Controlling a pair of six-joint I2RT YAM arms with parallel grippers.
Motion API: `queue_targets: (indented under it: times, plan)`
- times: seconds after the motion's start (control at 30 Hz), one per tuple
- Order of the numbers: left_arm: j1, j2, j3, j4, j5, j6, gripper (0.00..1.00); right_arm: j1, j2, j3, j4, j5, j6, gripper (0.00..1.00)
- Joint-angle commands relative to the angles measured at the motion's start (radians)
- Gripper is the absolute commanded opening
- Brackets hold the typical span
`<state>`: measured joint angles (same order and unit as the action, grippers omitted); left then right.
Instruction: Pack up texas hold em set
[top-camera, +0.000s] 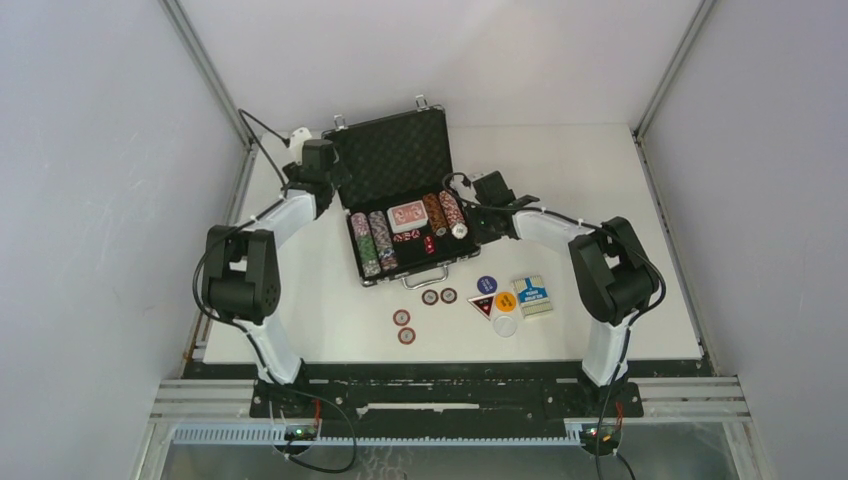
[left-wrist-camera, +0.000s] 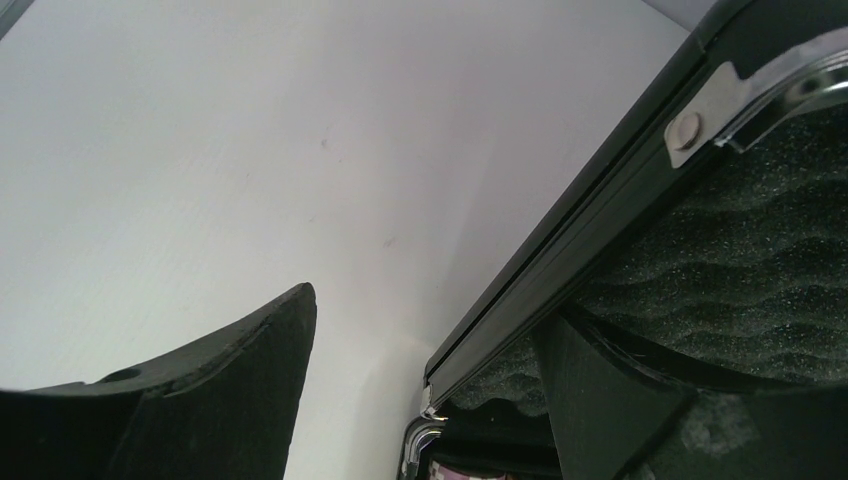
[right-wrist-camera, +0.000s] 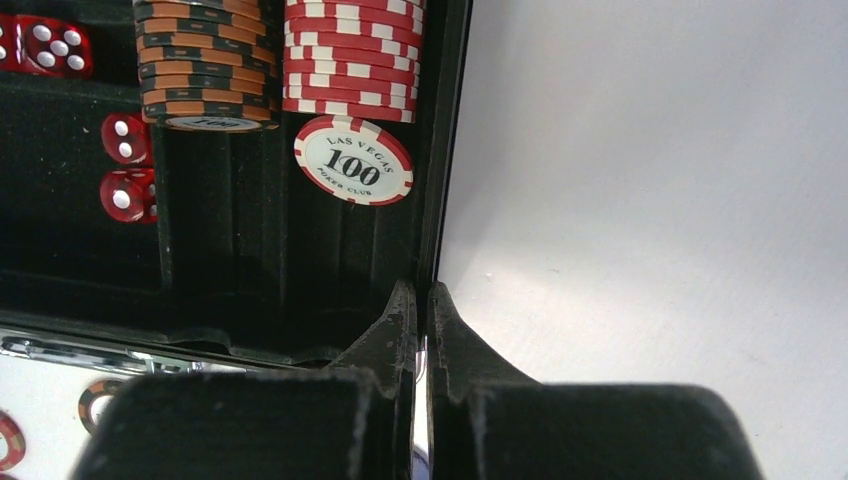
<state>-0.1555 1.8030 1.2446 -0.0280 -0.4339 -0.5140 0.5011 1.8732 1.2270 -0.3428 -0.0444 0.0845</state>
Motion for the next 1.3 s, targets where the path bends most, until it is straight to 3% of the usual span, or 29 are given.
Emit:
queue_targets:
  times: [0.0, 0.53, 0.8, 1.0, 1.27]
  plan:
    - [0.020, 0.040, 0.107, 0.034, 0.015, 0.008, 0.82, 0.072, 0.019, -0.039, -0.061, -0.100, 0.035, 0.00]
    - [0.035, 0.192, 0.345, -0.045, 0.023, 0.031, 0.83, 0.127, 0.053, 0.001, -0.003, -0.165, 0.061, 0.00]
    - [0.056, 0.242, 0.403, -0.056, 0.083, 0.004, 0.89, 0.137, 0.112, 0.088, -0.020, -0.162, 0.073, 0.00]
    - [0.056, 0.204, 0.357, -0.040, 0.078, 0.005, 0.91, 0.143, 0.093, 0.097, -0.037, -0.130, 0.064, 0.00]
    - [0.048, 0.052, 0.202, 0.027, 0.112, -0.006, 0.97, 0.180, 0.018, 0.097, -0.061, -0.083, 0.036, 0.33]
